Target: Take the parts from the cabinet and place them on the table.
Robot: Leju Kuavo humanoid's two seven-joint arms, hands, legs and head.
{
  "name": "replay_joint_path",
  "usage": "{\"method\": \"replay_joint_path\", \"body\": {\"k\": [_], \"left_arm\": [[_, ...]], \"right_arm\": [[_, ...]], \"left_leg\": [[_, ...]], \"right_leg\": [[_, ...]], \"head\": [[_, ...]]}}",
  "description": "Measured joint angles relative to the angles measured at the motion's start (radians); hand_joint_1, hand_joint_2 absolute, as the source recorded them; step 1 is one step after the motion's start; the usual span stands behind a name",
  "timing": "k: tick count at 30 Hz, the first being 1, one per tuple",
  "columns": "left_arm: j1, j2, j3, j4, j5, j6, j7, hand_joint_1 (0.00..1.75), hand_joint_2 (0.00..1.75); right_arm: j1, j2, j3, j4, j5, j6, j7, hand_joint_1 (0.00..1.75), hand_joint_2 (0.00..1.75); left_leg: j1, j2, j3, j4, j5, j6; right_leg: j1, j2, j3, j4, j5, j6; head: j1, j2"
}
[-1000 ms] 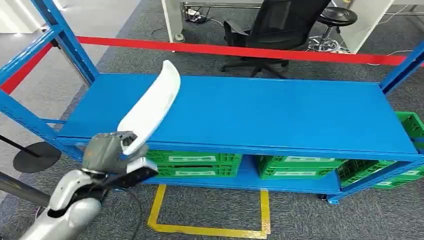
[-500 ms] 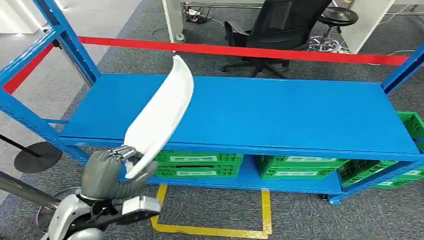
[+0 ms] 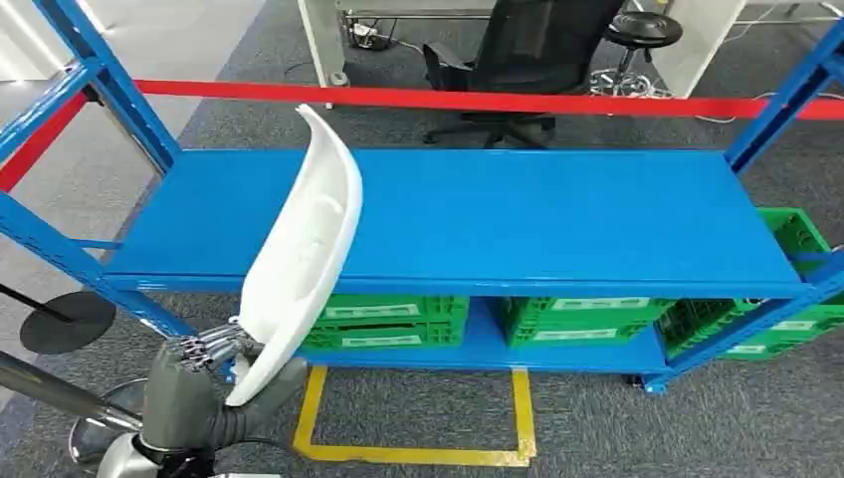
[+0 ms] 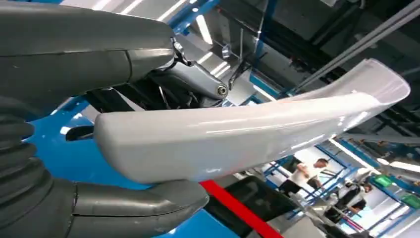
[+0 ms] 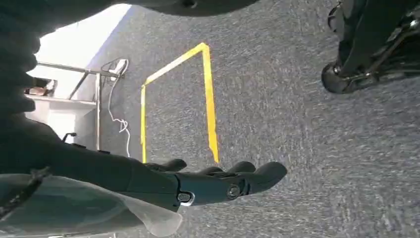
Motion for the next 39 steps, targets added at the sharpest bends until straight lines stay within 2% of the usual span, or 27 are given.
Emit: {"method": "replay_joint_path", "body": {"k": [1,2,4,5,6,8,10,11,12,15,16,17,18,20,21,22,23,25,26,28,30,32,33,34,36,37,39], "left_arm": [[0.002,0.001,-0.001,0.0,0.0,0.0,0.0,1.75,1.75],[0.004,0.003,-0.001,0.0,0.0,0.0,0.0,1.75,1.75],[0.006,0.005,-0.003,-0.003,0.003,0.005,-0.002,1.75,1.75],[0.006,0.007,-0.004,-0.003,0.01,0.012,-0.003,1.75,1.75],[0.009,0.008,-0.005,-0.003,0.026,0.029,-0.011,1.75,1.75],[0.015,0.009,-0.009,-0.003,0.05,0.063,-0.025,1.75,1.75],[0.018,0.012,-0.015,-0.003,0.066,0.095,-0.042,1.75,1.75],[0.018,0.013,-0.019,-0.005,0.077,0.107,-0.049,1.75,1.75],[0.018,0.014,-0.022,-0.007,0.086,0.117,-0.055,1.75,1.75],[0.019,0.014,-0.032,-0.009,0.12,0.141,-0.072,1.75,1.75],[0.018,0.014,-0.036,-0.009,0.128,0.145,-0.077,1.75,1.75],[0.016,0.011,-0.038,-0.009,0.135,0.149,-0.083,1.75,1.75],[0.016,0.01,-0.039,-0.009,0.142,0.153,-0.088,1.75,1.75],[0.014,0.003,-0.04,-0.009,0.153,0.156,-0.091,1.75,1.75],[0.013,0.002,-0.041,-0.009,0.157,0.156,-0.093,1.75,1.75],[0.012,-0.001,-0.042,-0.008,0.165,0.156,-0.094,1.75,1.75],[0.011,-0.003,-0.042,-0.008,0.168,0.156,-0.096,1.75,1.75],[0.008,-0.01,-0.041,-0.006,0.177,0.156,-0.1,1.75,1.75],[0.007,-0.013,-0.041,-0.006,0.185,0.156,-0.103,1.75,1.75],[0.005,-0.019,-0.04,-0.006,0.196,0.157,-0.112,1.75,1.75],[0.004,-0.023,-0.04,-0.005,0.204,0.157,-0.121,1.75,1.75],[0.005,-0.026,-0.039,-0.005,0.213,0.158,-0.126,1.75,1.75],[0.005,-0.028,-0.039,-0.003,0.217,0.158,-0.127,1.75,1.75],[0.005,-0.029,-0.039,-0.002,0.217,0.158,-0.129,1.75,1.75],[0.005,-0.029,-0.039,0.0,0.219,0.158,-0.13,1.75,1.75],[0.005,-0.03,-0.038,0.002,0.219,0.158,-0.13,1.75,1.75],[0.004,-0.032,-0.037,0.005,0.224,0.158,-0.13,1.75,1.75]], "right_arm": [[0.001,0.003,-0.001,0.0,0.0,0.0,0.0,0.0,1.75],[-0.001,0.003,-0.001,0.0,0.0,0.0,0.0,0.0,1.75],[-0.001,0.003,-0.002,-0.001,0.0,0.001,0.0,0.0,1.75],[0.0,0.003,-0.003,-0.001,-0.002,0.007,0.0,0.0,1.75],[0.001,0.003,-0.006,-0.001,-0.006,0.015,0.0,0.0,1.75],[0.003,0.003,-0.01,-0.001,-0.013,0.027,0.0,0.0,1.75],[0.004,0.006,-0.015,-0.001,-0.02,0.035,0.0,0.0,1.75],[0.004,0.009,-0.019,-0.001,-0.025,0.037,0.0,0.0,1.75],[0.002,0.011,-0.023,-0.001,-0.031,0.039,0.0,0.0,1.75],[0.003,0.015,-0.035,-0.001,-0.047,0.042,0.0,0.0,1.75],[0.006,0.017,-0.04,-0.002,-0.052,0.043,0.0,0.0,1.75],[0.006,0.017,-0.048,-0.004,-0.056,0.044,0.0,0.0,1.75],[0.007,0.017,-0.052,-0.007,-0.06,0.045,0.0,0.0,1.75],[0.008,0.018,-0.06,-0.009,-0.068,0.05,0.003,0.0,1.75],[0.008,0.02,-0.063,-0.01,-0.071,0.052,0.003,0.0,1.75],[0.009,0.021,-0.068,-0.01,-0.074,0.054,0.003,0.0,1.75],[0.009,0.021,-0.073,-0.013,-0.076,0.055,0.003,0.0,1.75],[0.01,0.023,-0.081,-0.019,-0.085,0.059,0.003,0.0,1.75],[0.01,0.024,-0.084,-0.022,-0.087,0.063,0.003,0.0,1.75],[0.007,0.026,-0.089,-0.03,-0.091,0.069,0.003,0.0,1.75],[0.007,0.031,-0.096,-0.035,-0.091,0.074,-0.002,0.0,1.75],[0.01,0.039,-0.102,-0.038,-0.092,0.081,-0.002,0.0,1.75],[0.01,0.04,-0.104,-0.044,-0.093,0.081,-0.002,0.0,1.75],[0.01,0.042,-0.107,-0.048,-0.094,0.081,-0.002,0.0,1.75],[0.012,0.044,-0.108,-0.051,-0.097,0.081,0.001,0.0,1.75],[0.011,0.045,-0.108,-0.052,-0.098,0.081,0.001,0.0,1.75],[0.012,0.047,-0.109,-0.055,-0.1,0.082,0.001,0.0,1.75]], "left_leg": [[0.0,-0.001,-0.003,0.005,0.001,-0.004],[0.002,-0.005,-0.013,0.019,-0.03,-0.012],[0.009,-0.006,-0.044,0.138,-0.152,-0.026],[0.012,-0.006,-0.06,0.213,-0.199,-0.03],[0.014,-0.006,-0.066,0.274,-0.221,-0.032],[0.015,-0.006,-0.035,0.264,-0.191,-0.031],[0.015,-0.007,0.066,0.104,-0.114,-0.021],[0.014,-0.014,0.116,0.019,-0.093,-0.013],[0.01,-0.02,0.139,-0.023,-0.105,-0.009],[0.005,-0.02,0.127,-0.032,-0.103,-0.006],[0.006,-0.018,0.119,-0.037,-0.093,0.002],[0.014,-0.009,0.112,-0.042,-0.08,0.011],[0.012,-0.01,0.101,-0.042,-0.072,0.02],[0.008,-0.008,0.077,-0.04,-0.053,0.027],[0.005,-0.006,0.062,-0.038,-0.042,0.029],[0.001,-0.004,0.045,-0.034,-0.032,0.029],[-0.001,-0.003,0.03,-0.03,-0.024,0.029],[-0.002,-0.002,0.002,-0.018,-0.011,0.027],[-0.002,-0.002,-0.01,-0.011,-0.006,0.025],[-0.007,0.0,-0.023,0.002,0.005,0.015],[-0.004,0.002,-0.034,0.003,0.024,0.005],[-0.005,-0.005,-0.046,0.011,0.017,-0.007],[-0.004,-0.008,-0.054,0.03,-0.032,-0.017],[0.002,-0.008,-0.065,0.092,-0.108,-0.026],[0.01,-0.008,-0.085,0.234,-0.203,-0.038],[0.013,-0.008,-0.087,0.287,-0.209,-0.041],[0.019,-0.008,-0.049,0.282,-0.135,-0.046]], "right_leg": [[-0.006,-0.002,-0.011,-0.005,0.008,-0.013],[-0.007,-0.003,-0.015,-0.005,0.015,-0.023],[-0.006,-0.004,-0.026,-0.004,0.03,-0.035],[-0.004,-0.003,-0.036,-0.002,0.038,-0.036],[-0.003,-0.003,-0.047,-0.001,0.045,-0.036],[-0.002,-0.003,-0.063,0.004,0.055,-0.034],[-0.001,0.0,-0.076,0.01,0.063,-0.029],[-0.001,0.001,-0.079,0.011,0.067,-0.026],[0.004,0.002,-0.084,0.013,0.071,-0.021],[0.0,0.002,-0.095,0.01,0.094,-0.001],[0.003,0.002,-0.099,0.009,0.103,0.009],[0.0,0.005,-0.105,0.022,0.075,0.01],[0.001,0.003,-0.127,0.056,0.023,0.011],[0.001,0.004,-0.163,0.2,-0.089,0.013],[0.001,0.004,-0.18,0.272,-0.119,0.014],[0.001,0.004,-0.181,0.314,-0.114,0.015],[0.001,0.004,-0.163,0.31,-0.083,0.013],[0.004,0.004,-0.078,0.205,-0.001,0.006],[0.007,0.002,-0.014,0.112,0.012,0.0],[0.011,-0.001,0.071,-0.019,-0.029,-0.006],[0.015,0.002,0.054,-0.019,-0.03,-0.008],[0.004,-0.004,0.033,-0.028,-0.012,-0.027],[0.004,-0.005,0.021,-0.028,-0.002,-0.037],[0.004,-0.008,0.006,-0.028,0.009,-0.043],[0.005,-0.009,-0.017,-0.026,0.032,-0.044],[0.005,-0.009,-0.027,-0.023,0.043,-0.042],[0.005,-0.009,-0.063,-0.012,0.064,-0.038]], "head": [[0.002,0.0],[0.0,0.0],[-0.007,0.0],[-0.006,0.0],[-0.006,0.0],[-0.006,0.0],[-0.006,0.0],[-0.007,0.0],[-0.006,0.0],[-0.006,0.0],[-0.005,0.0],[-0.005,0.0],[-0.001,0.0],[0.003,0.0],[0.003,0.0],[0.002,0.0],[0.003,0.0],[0.003,0.0],[0.003,0.0],[0.0,0.0],[0.003,0.0],[0.004,0.0],[0.0,0.0],[-0.004,0.0],[-0.004,0.0],[-0.003,0.0],[-0.003,0.0]]}}
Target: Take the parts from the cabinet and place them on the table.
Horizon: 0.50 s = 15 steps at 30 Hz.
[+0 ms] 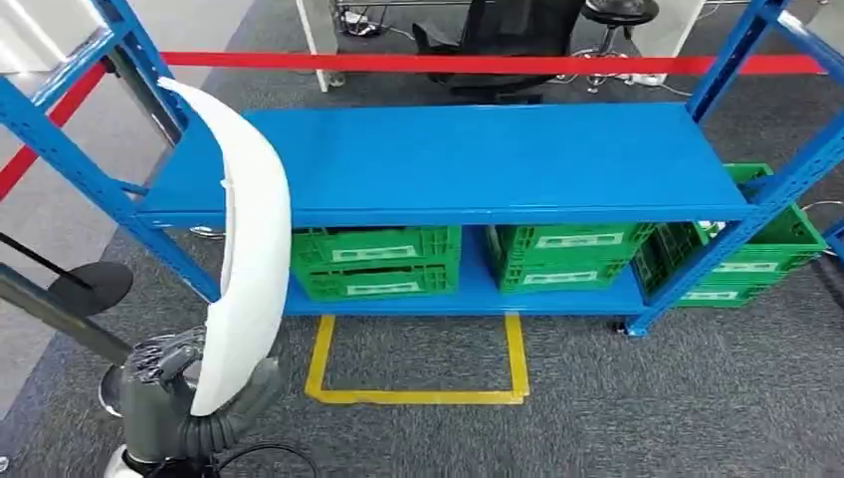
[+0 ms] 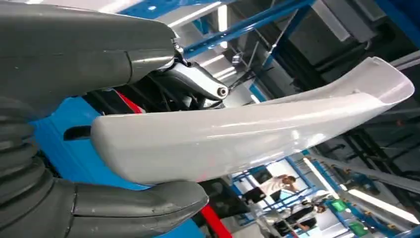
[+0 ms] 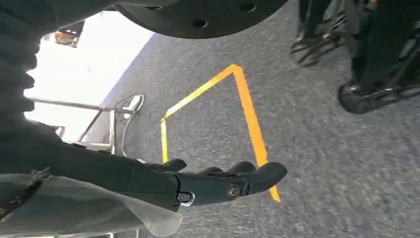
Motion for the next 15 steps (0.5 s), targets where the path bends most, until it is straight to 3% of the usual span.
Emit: {"method": "replay_joint_path", "body": {"k": [1,2,3,4,7,8,10,12,13,14,15], "left_arm": [[0.0,-0.002,0.001,0.002,0.003,0.0,0.0,1.75,1.75],[-0.001,-0.004,0.002,0.002,0.003,0.0,0.0,1.75,1.75],[-0.003,-0.006,0.002,0.003,0.003,0.0,0.0,1.75,1.75],[-0.005,-0.008,0.002,0.004,0.003,0.0,0.0,1.75,1.75],[-0.007,-0.015,0.004,0.01,0.007,-0.001,0.005,1.75,1.75],[-0.007,-0.018,0.004,0.012,0.007,-0.002,0.006,1.75,1.75],[-0.009,-0.025,0.005,0.014,0.01,-0.002,0.006,1.75,1.75],[-0.009,-0.029,0.006,0.018,0.011,-0.002,0.006,1.75,1.75],[-0.009,-0.029,0.006,0.02,0.011,-0.002,0.006,1.75,1.75],[-0.009,-0.03,0.006,0.022,0.011,-0.003,0.006,1.75,1.75],[-0.009,-0.03,0.007,0.025,0.011,-0.003,0.006,1.75,1.75]], "right_arm": [[0.0,0.002,-0.001,-0.002,0.0,0.0,0.0,0.0,1.75],[0.0,0.003,-0.003,-0.003,0.0,0.0,0.0,0.0,1.75],[0.0,0.005,-0.004,-0.003,0.0,0.002,0.0,0.0,1.75],[-0.001,0.008,-0.006,-0.005,-0.001,0.002,0.0,0.0,1.75],[0.001,0.011,-0.013,-0.011,-0.002,0.003,0.0,0.0,1.75],[0.002,0.011,-0.016,-0.012,-0.002,0.003,0.0,0.0,1.75],[0.003,0.011,-0.016,-0.014,-0.002,0.003,0.0,0.0,1.75],[0.003,0.011,-0.016,-0.016,-0.002,0.003,0.004,0.0,1.75],[0.003,0.011,-0.016,-0.016,-0.002,0.003,0.004,0.0,1.75],[0.003,0.012,-0.017,-0.018,-0.002,0.003,0.004,0.0,1.75],[0.003,0.012,-0.017,-0.019,-0.002,0.003,0.005,0.0,1.75]], "left_leg": [[0.002,0.0,0.047,-0.064,0.041,0.001],[0.003,-0.001,0.113,-0.163,0.063,0.004],[0.003,-0.01,0.172,-0.257,0.041,0.01],[0.0,-0.014,0.205,-0.32,0.027,0.017],[-0.007,-0.013,0.188,-0.327,0.028,0.031],[0.002,-0.008,0.176,-0.339,0.045,0.048],[-0.002,-0.002,0.149,-0.336,0.069,0.069],[-0.007,0.001,0.119,-0.332,0.091,0.073],[-0.01,0.003,0.102,-0.328,0.102,0.074],[-0.011,0.004,0.085,-0.324,0.111,0.074],[-0.012,0.005,0.068,-0.319,0.119,0.072]], "right_leg": [[0.0,0.0,-0.017,0.006,0.008,0.003],[0.0,0.001,-0.031,0.012,0.015,0.007],[0.0,0.002,-0.038,0.016,0.022,0.011],[0.004,0.004,-0.045,0.02,0.031,0.018],[0.0,0.003,-0.06,0.013,0.063,0.042],[-0.001,0.008,-0.069,0.014,0.063,0.05],[-0.003,0.012,-0.104,0.084,-0.047,0.054],[-0.003,0.012,-0.14,0.24,-0.145,0.059],[-0.003,0.012,-0.151,0.309,-0.163,0.061],[-0.003,0.012,-0.143,0.334,-0.148,0.061],[-0.003,0.012,-0.112,0.313,-0.113,0.061]], "head": [[0.0,0.0],[-0.001,0.0],[-0.001,0.0],[0.0,0.0],[0.001,0.0],[0.001,0.0],[0.007,0.0],[0.008,0.0],[0.01,0.0],[0.008,0.0],[0.01,0.0]]}}
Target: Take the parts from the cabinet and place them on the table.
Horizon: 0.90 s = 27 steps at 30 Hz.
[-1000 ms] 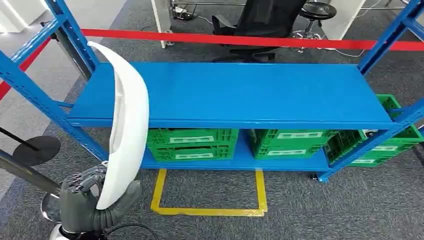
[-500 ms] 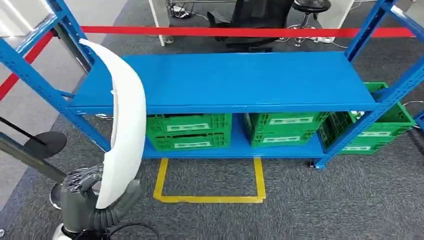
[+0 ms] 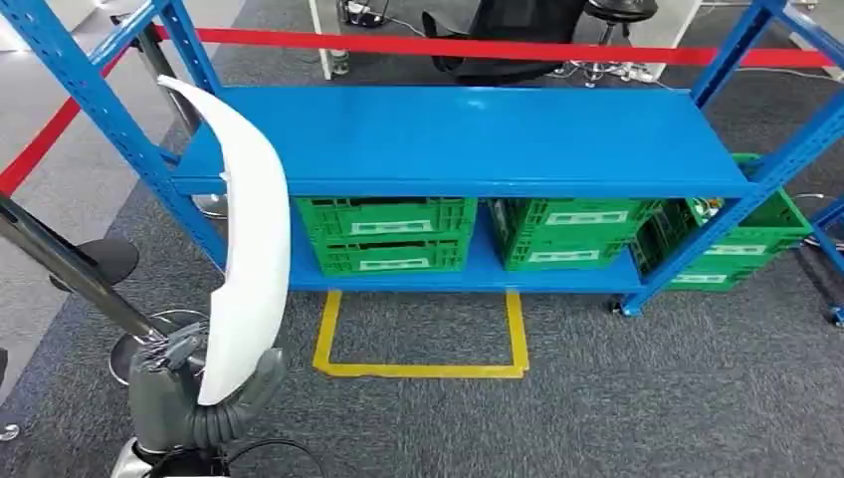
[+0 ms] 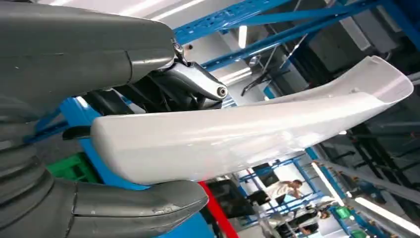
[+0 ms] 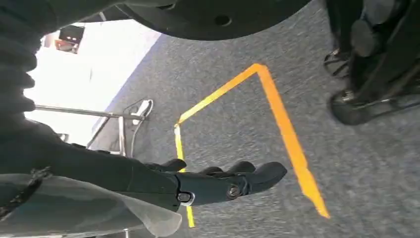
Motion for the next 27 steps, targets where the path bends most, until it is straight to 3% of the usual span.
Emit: {"method": "replay_joint_path", "body": {"k": [2,3,4,5,7,8,9,10,12,13,14,15,17,18,19,20,22,23,24,25,27], "left_arm": [[0.0,-0.003,0.002,0.003,0.0,-0.001,0.0,1.75,1.75],[-0.001,-0.006,0.003,0.003,0.0,-0.002,0.0,1.75,1.75],[-0.002,-0.008,0.005,0.003,0.0,-0.003,0.0,1.75,1.75],[-0.003,-0.008,0.005,0.005,0.0,-0.005,0.0,1.75,1.75],[-0.005,-0.011,0.007,0.006,0.0,-0.005,0.0,1.75,1.75],[-0.006,-0.013,0.009,0.007,0.001,-0.005,0.0,1.75,1.75],[-0.006,-0.014,0.014,0.009,0.002,-0.005,0.0,1.75,1.75],[-0.006,-0.014,0.016,0.01,0.002,-0.005,0.0,1.75,1.75],[-0.007,-0.015,0.022,0.014,0.003,-0.006,0.0,1.75,1.75],[-0.007,-0.015,0.024,0.016,0.003,-0.007,0.0,1.75,1.75],[-0.007,-0.015,0.027,0.018,0.003,-0.009,-0.001,1.75,1.75],[-0.007,-0.016,0.028,0.021,0.003,-0.011,-0.002,1.75,1.75],[-0.008,-0.016,0.029,0.022,0.003,-0.012,-0.003,1.75,1.75],[-0.009,-0.017,0.029,0.022,0.003,-0.013,-0.004,1.75,1.75],[-0.013,-0.019,0.029,0.022,0.003,-0.016,-0.004,1.75,1.75],[-0.014,-0.022,0.029,0.023,0.003,-0.019,-0.006,1.75,1.75],[-0.017,-0.024,0.031,0.025,0.005,-0.022,-0.006,1.75,1.75],[-0.017,-0.024,0.031,0.027,0.005,-0.023,-0.006,1.75,1.75],[-0.021,-0.028,0.031,0.029,0.005,-0.024,-0.006,1.75,1.75],[-0.022,-0.032,0.032,0.032,0.006,-0.028,-0.006,1.75,1.75],[-0.024,-0.037,0.033,0.036,0.009,-0.034,-0.006,1.75,1.75]], "right_arm": [[-0.001,0.0,-0.001,-0.004,-0.001,0.0,0.0,0.0,1.75],[-0.002,0.0,-0.001,-0.007,-0.002,0.0,0.0,0.0,1.75],[-0.005,0.0,-0.002,-0.01,-0.003,0.0,0.0,0.0,1.75],[-0.007,0.001,-0.004,-0.011,-0.004,0.001,0.0,0.0,1.75],[-0.004,0.002,-0.006,-0.014,-0.006,0.001,-0.006,0.0,1.75],[-0.001,0.003,-0.007,-0.016,-0.008,0.001,-0.006,0.0,1.75],[-0.003,0.006,-0.009,-0.019,-0.01,0.002,-0.006,0.0,1.75],[-0.004,0.008,-0.011,-0.021,-0.011,0.002,-0.006,0.0,1.75],[-0.003,0.008,-0.014,-0.025,-0.016,0.004,-0.006,0.0,1.75],[-0.003,0.008,-0.014,-0.026,-0.017,0.004,-0.006,0.0,1.75],[-0.003,0.009,-0.015,-0.029,-0.017,0.005,-0.006,0.0,1.75],[-0.003,0.01,-0.015,-0.029,-0.017,0.005,-0.006,0.0,1.75],[-0.003,0.013,-0.015,-0.031,-0.018,0.005,-0.006,0.0,1.75],[-0.003,0.014,-0.015,-0.033,-0.019,0.005,-0.006,0.0,1.75],[-0.003,0.015,-0.015,-0.035,-0.021,0.006,-0.006,0.0,1.75],[-0.004,0.017,-0.016,-0.036,-0.022,0.007,-0.006,0.0,1.75],[-0.004,0.018,-0.016,-0.038,-0.024,0.008,-0.006,0.0,1.75],[-0.001,0.018,-0.017,-0.039,-0.027,0.008,-0.006,0.0,1.75],[-0.001,0.018,-0.018,-0.04,-0.03,0.008,-0.006,0.0,1.75],[-0.001,0.018,-0.017,-0.043,-0.034,0.009,-0.006,0.0,1.75],[-0.002,0.018,-0.018,-0.044,-0.038,0.011,0.0,0.0,1.75]], "left_leg": [[-0.001,0.0,-0.023,0.011,0.012,-0.004],[-0.001,0.0,-0.032,0.019,0.017,-0.008],[-0.009,0.0,-0.045,0.029,0.022,-0.013],[-0.007,0.001,-0.049,0.03,0.032,-0.019],[-0.004,0.002,-0.059,0.029,0.05,-0.028],[-0.007,0.0,-0.066,0.031,0.054,-0.034],[-0.004,-0.005,-0.075,0.045,0.019,-0.042],[-0.002,-0.006,-0.086,0.092,-0.047,-0.049],[0.005,-0.006,-0.114,0.24,-0.156,-0.058],[0.007,-0.006,-0.122,0.305,-0.181,-0.062],[0.009,-0.006,-0.118,0.339,-0.173,-0.064],[0.012,-0.006,-0.093,0.328,-0.136,-0.066],[0.017,-0.007,-0.003,0.204,-0.062,-0.065],[0.019,-0.016,0.06,0.111,-0.053,-0.063],[0.016,-0.028,0.104,0.039,-0.086,-0.059],[0.015,-0.03,0.119,0.003,-0.097,-0.052],[0.008,-0.03,0.106,0.007,-0.091,-0.043],[0.007,-0.026,0.094,0.002,-0.076,-0.032],[0.016,-0.015,0.085,-0.003,-0.061,-0.02],[0.014,-0.014,0.069,-0.003,-0.051,-0.01],[0.01,-0.006,0.04,-0.002,-0.029,-0.003]], "right_leg": [[0.0,0.0,0.106,-0.14,0.062,-0.006],[0.001,0.0,0.174,-0.235,0.06,-0.013],[0.006,-0.001,0.227,-0.312,0.041,-0.015],[0.006,-0.001,0.234,-0.331,0.031,-0.017],[0.01,0.001,0.22,-0.329,0.035,-0.02],[0.002,0.0,0.2,-0.337,0.045,-0.029],[-0.001,-0.005,0.202,-0.337,0.054,-0.042],[-0.001,-0.006,0.19,-0.336,0.063,-0.054],[0.0,-0.008,0.164,-0.332,0.083,-0.059],[0.0,-0.008,0.15,-0.328,0.092,-0.059],[0.0,-0.008,0.134,-0.324,0.101,-0.058],[0.0,-0.008,0.116,-0.317,0.109,-0.056],[-0.001,-0.005,0.086,-0.302,0.121,-0.051],[-0.002,-0.002,0.077,-0.295,0.126,-0.047],[0.002,-0.001,0.068,-0.289,0.132,-0.041],[0.002,0.0,0.063,-0.288,0.142,-0.034],[-0.003,0.001,0.056,-0.294,0.164,-0.019],[0.0,0.004,0.054,-0.301,0.176,-0.008],[-0.005,0.008,0.044,-0.292,0.153,-0.006],[-0.002,0.006,0.025,-0.261,0.095,-0.004],[-0.002,0.005,-0.006,-0.122,-0.025,-0.001]], "head": [[0.0,0.0],[0.0,0.0],[0.001,0.0],[-0.002,0.0],[-0.001,0.0],[0.0,0.0],[-0.002,0.0],[-0.005,0.0],[-0.006,0.0],[-0.009,0.0],[-0.009,0.0],[-0.009,0.0],[-0.009,0.0],[-0.009,0.0],[-0.01,0.0],[-0.006,0.0],[-0.007,0.0],[-0.009,0.0],[-0.008,0.0],[-0.002,0.0],[0.001,0.0]]}}
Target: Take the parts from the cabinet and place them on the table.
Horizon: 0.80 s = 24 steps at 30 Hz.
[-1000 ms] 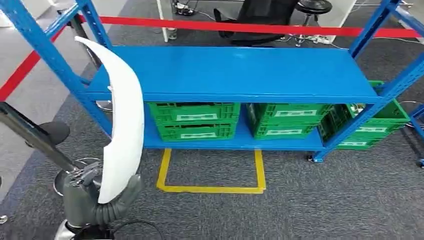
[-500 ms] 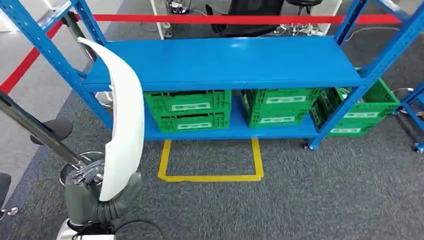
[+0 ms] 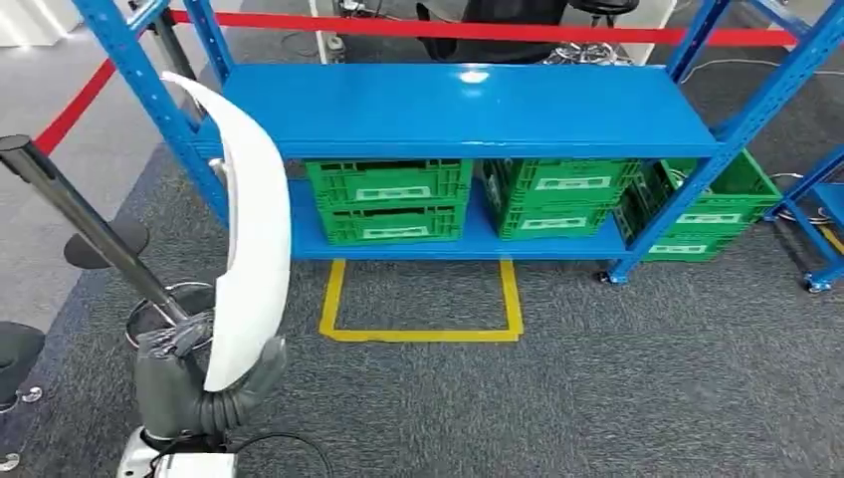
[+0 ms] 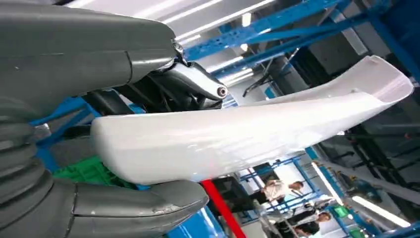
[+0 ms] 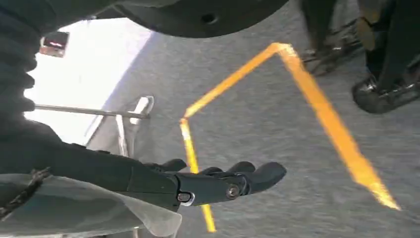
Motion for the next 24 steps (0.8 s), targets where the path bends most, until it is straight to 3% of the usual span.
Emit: {"method": "replay_joint_path", "body": {"k": [1,2,3,4,5,6,7,8,9,11,12,14,16,17,18,19,20,21,22,23,24], "left_arm": [[0.0,-0.002,0.0,0.003,0.0,-0.003,0.0,1.75,1.75],[-0.001,-0.003,0.0,0.005,0.0,-0.004,-0.001,1.75,1.75],[-0.002,-0.004,0.0,0.008,0.001,-0.006,-0.001,1.75,1.75],[-0.003,-0.004,0.001,0.011,0.001,-0.007,-0.001,1.75,1.75],[-0.004,-0.006,0.002,0.013,0.001,-0.007,-0.001,1.75,1.75],[-0.006,-0.008,0.002,0.015,0.001,-0.008,-0.001,1.75,1.75],[-0.007,-0.01,0.004,0.017,0.001,-0.008,-0.001,1.75,1.75],[-0.008,-0.011,0.005,0.017,0.001,-0.008,-0.001,1.75,1.75],[-0.009,-0.011,0.007,0.018,0.001,-0.008,-0.001,1.75,1.75],[-0.013,-0.012,0.007,0.022,0.001,-0.012,-0.001,1.75,1.75],[-0.013,-0.011,0.008,0.024,0.0,-0.014,-0.001,1.75,1.75],[-0.012,-0.011,0.011,0.027,-0.001,-0.017,-0.001,1.75,1.75],[-0.013,-0.011,0.013,0.031,-0.002,-0.021,-0.001,1.75,1.75],[-0.013,-0.011,0.014,0.034,-0.002,-0.023,-0.001,1.75,1.75],[-0.013,-0.011,0.014,0.036,-0.002,-0.023,-0.001,1.75,1.75],[-0.014,-0.011,0.014,0.038,-0.002,-0.025,-0.001,1.75,1.75],[-0.015,-0.011,0.015,0.039,0.001,-0.029,-0.001,1.75,1.75],[-0.016,-0.011,0.016,0.04,0.003,-0.032,-0.001,1.75,1.75],[-0.017,-0.011,0.019,0.04,0.004,-0.035,-0.001,1.75,1.75],[-0.017,-0.012,0.02,0.041,0.005,-0.037,-0.001,1.75,1.75],[-0.02,-0.012,0.021,0.042,0.009,-0.04,-0.003,1.75,1.75]], "right_arm": [[-0.001,0.0,0.0,-0.001,-0.003,0.0,0.0,0.0,1.75],[-0.001,0.0,0.0,-0.002,-0.004,0.0,0.0,0.0,1.75],[0.0,0.0,0.0,-0.003,-0.005,0.001,0.0,0.0,1.75],[0.0,0.0,0.0,-0.003,-0.005,0.002,0.0,0.0,1.75],[-0.001,0.0,0.0,-0.006,-0.006,0.002,0.0,0.0,1.75],[-0.003,0.0,0.0,-0.007,-0.006,0.003,0.0,0.0,1.75],[-0.007,0.0,0.0,-0.008,-0.006,0.003,0.0,0.0,1.75],[-0.011,0.0,0.0,-0.01,-0.006,0.004,0.0,0.0,1.75],[-0.016,0.0,0.0,-0.011,-0.006,0.008,0.0,0.0,1.75],[-0.013,0.0,0.0,-0.011,-0.006,0.01,-0.012,0.0,1.75],[-0.01,0.0,-0.001,-0.011,-0.006,0.012,-0.012,0.0,1.75],[-0.011,0.0,0.0,-0.013,-0.005,0.014,-0.012,0.0,1.75],[-0.009,0.0,0.0,-0.013,-0.005,0.018,-0.01,0.0,1.75],[-0.009,0.0,0.0,-0.013,-0.004,0.019,-0.01,0.0,1.75],[-0.009,0.0,0.0,-0.013,-0.004,0.021,-0.01,0.0,1.75],[-0.009,0.0,0.0,-0.013,-0.004,0.021,-0.01,0.0,1.75],[-0.008,0.001,0.0,-0.013,-0.004,0.022,-0.01,0.0,1.75],[-0.008,0.001,0.0,-0.013,-0.004,0.022,-0.01,0.0,1.75],[-0.01,0.001,0.0,-0.013,-0.003,0.024,-0.01,0.0,1.75],[-0.013,0.004,0.0,-0.013,-0.003,0.025,-0.01,0.0,1.75],[-0.013,0.004,0.0,-0.014,-0.002,0.025,-0.01,0.0,1.75]], "left_leg": [[-0.003,0.006,-0.015,0.001,0.011,0.001],[-0.006,0.011,-0.031,0.002,0.023,0.003],[-0.008,0.016,-0.048,0.005,0.034,0.002],[-0.01,0.022,-0.066,0.01,0.044,0.002],[-0.011,0.028,-0.085,0.019,0.053,-0.001],[-0.012,0.031,-0.099,0.026,0.06,-0.004],[-0.016,0.035,-0.102,0.034,0.065,-0.008],[-0.018,0.041,-0.106,0.041,0.07,-0.012],[-0.017,0.051,-0.107,0.041,0.08,-0.017],[-0.012,0.067,-0.11,0.038,0.098,-0.028],[-0.009,0.062,-0.119,0.044,0.089,-0.036],[-0.004,0.019,-0.133,0.109,-0.038,-0.048],[-0.004,0.008,-0.149,0.26,-0.151,-0.052],[-0.005,0.006,-0.149,0.32,-0.162,-0.052],[-0.004,0.006,-0.14,0.343,-0.137,-0.05],[-0.005,0.004,-0.112,0.326,-0.096,-0.046],[-0.005,-0.003,-0.067,0.271,-0.055,-0.039],[-0.006,-0.023,-0.011,0.19,-0.033,-0.029],[-0.007,-0.072,0.052,0.096,-0.046,-0.017],[-0.005,-0.096,0.094,0.02,-0.067,-0.01],[-0.007,-0.088,0.101,0.001,-0.08,-0.017]], "right_leg": [[0.0,0.0,-0.011,0.071,-0.033,0.002],[0.0,0.0,-0.012,0.121,-0.033,0.003],[0.0,0.0,0.001,0.138,0.005,0.002],[0.0,-0.001,0.031,0.119,0.057,0.001],[0.001,-0.006,0.084,0.06,0.101,-0.002],[0.001,-0.02,0.153,-0.03,0.106,-0.005],[0.004,-0.052,0.229,-0.134,0.065,-0.008],[0.011,-0.06,0.287,-0.225,0.035,-0.012],[0.011,-0.054,0.271,-0.229,0.029,-0.021],[0.016,-0.039,0.255,-0.223,0.044,-0.036],[0.009,-0.035,0.242,-0.226,0.059,-0.046],[0.011,-0.024,0.209,-0.222,0.086,-0.061],[0.013,-0.008,0.186,-0.218,0.113,-0.063],[0.015,0.001,0.164,-0.213,0.127,-0.064],[0.016,0.01,0.143,-0.206,0.139,-0.063],[0.017,0.019,0.12,-0.198,0.15,-0.062],[0.018,0.03,0.1,-0.189,0.159,-0.059],[0.018,0.042,0.084,-0.182,0.167,-0.057],[0.016,0.052,0.072,-0.176,0.176,-0.054],[0.025,0.064,0.063,-0.169,0.184,-0.048],[0.021,0.074,0.054,-0.17,0.199,-0.041]], "head": [[-0.001,0.0],[0.0,0.0],[-0.001,0.0],[-0.001,0.0],[-0.001,0.0],[-0.001,0.0],[0.0,0.0],[-0.001,0.0],[-0.002,0.0],[-0.002,0.0],[0.0,0.0],[-0.005,0.0],[-0.005,0.0],[-0.005,0.0],[-0.005,0.0],[-0.004,0.0],[-0.005,0.0],[-0.005,0.0],[-0.004,0.0],[-0.004,0.0],[-0.003,0.0]]}}
